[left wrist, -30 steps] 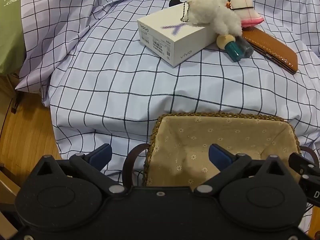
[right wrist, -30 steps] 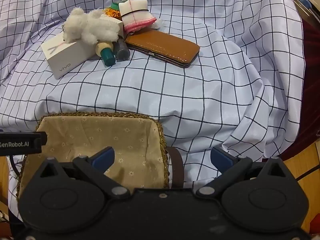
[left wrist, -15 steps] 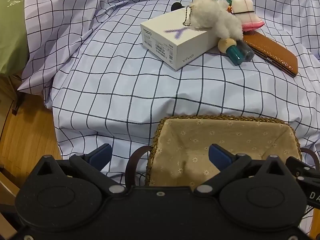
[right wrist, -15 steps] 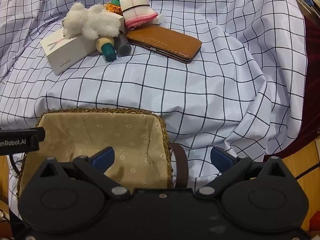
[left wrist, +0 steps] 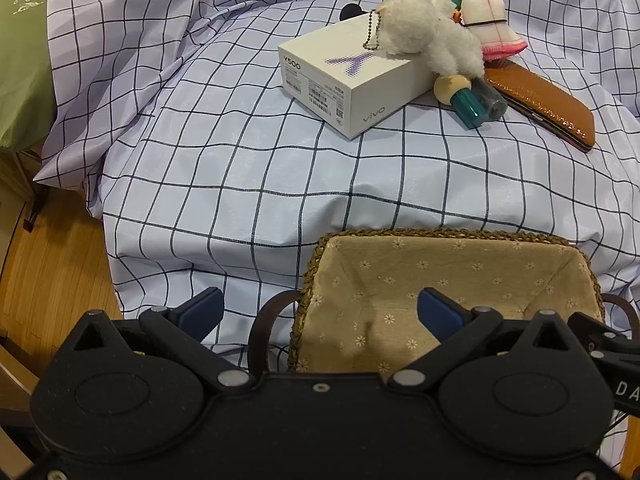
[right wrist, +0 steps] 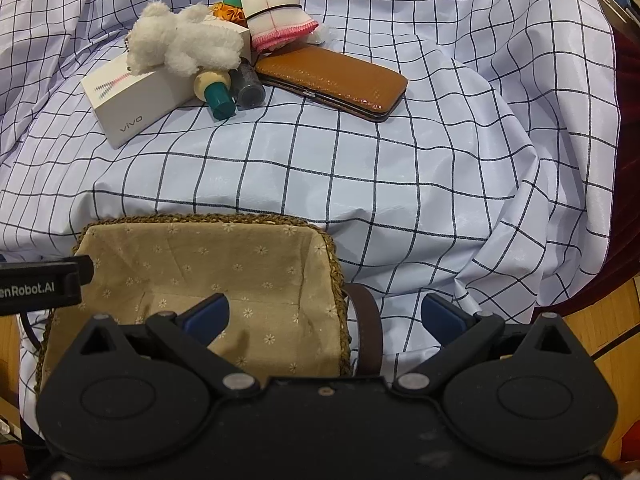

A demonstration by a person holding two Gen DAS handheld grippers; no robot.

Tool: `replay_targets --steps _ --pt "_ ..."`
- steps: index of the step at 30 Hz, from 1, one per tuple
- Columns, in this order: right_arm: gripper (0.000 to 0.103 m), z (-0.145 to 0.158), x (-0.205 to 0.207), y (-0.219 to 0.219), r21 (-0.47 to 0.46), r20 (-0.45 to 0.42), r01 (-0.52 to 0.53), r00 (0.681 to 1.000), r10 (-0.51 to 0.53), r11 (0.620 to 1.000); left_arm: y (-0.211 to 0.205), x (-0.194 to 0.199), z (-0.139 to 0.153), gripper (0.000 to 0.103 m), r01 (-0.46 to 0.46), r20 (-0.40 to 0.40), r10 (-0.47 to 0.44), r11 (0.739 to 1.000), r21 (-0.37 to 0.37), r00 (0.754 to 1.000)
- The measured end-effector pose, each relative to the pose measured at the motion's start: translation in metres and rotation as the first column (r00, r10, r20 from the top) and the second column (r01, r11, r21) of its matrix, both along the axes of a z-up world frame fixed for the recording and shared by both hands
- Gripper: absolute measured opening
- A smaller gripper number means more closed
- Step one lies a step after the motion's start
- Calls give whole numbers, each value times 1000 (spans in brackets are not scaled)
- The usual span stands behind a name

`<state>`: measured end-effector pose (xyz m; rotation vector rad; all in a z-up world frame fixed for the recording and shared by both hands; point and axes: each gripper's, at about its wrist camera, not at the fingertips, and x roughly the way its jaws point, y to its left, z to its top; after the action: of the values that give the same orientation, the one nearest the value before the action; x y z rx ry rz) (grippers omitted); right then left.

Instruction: Organize soft objects

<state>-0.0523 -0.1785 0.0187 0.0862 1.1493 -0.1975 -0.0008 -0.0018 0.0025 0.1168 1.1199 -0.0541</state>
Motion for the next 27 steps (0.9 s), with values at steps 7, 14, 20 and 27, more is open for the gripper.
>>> replay_targets --steps 7,14,20,27 --pt "102 0 0 -1 4 0 0 1000 0 1000 -2 -1 0 100 3 0 -3 1000 0 1000" --pt "102 -1 0 0 7 -2 2 1000 -2 1000 -2 -1 -1 100 8 -3 -8 1000 0 1000" --pt "102 0 0 0 7 -2 3 1000 -2 1000 -3 -3 -2 100 12 -6 -12 1000 -1 1000" --pt "102 -1 0 1 8 -2 3 1000 -3 1000 -3 -3 -3 100 13 -9 -13 1000 -2 1000"
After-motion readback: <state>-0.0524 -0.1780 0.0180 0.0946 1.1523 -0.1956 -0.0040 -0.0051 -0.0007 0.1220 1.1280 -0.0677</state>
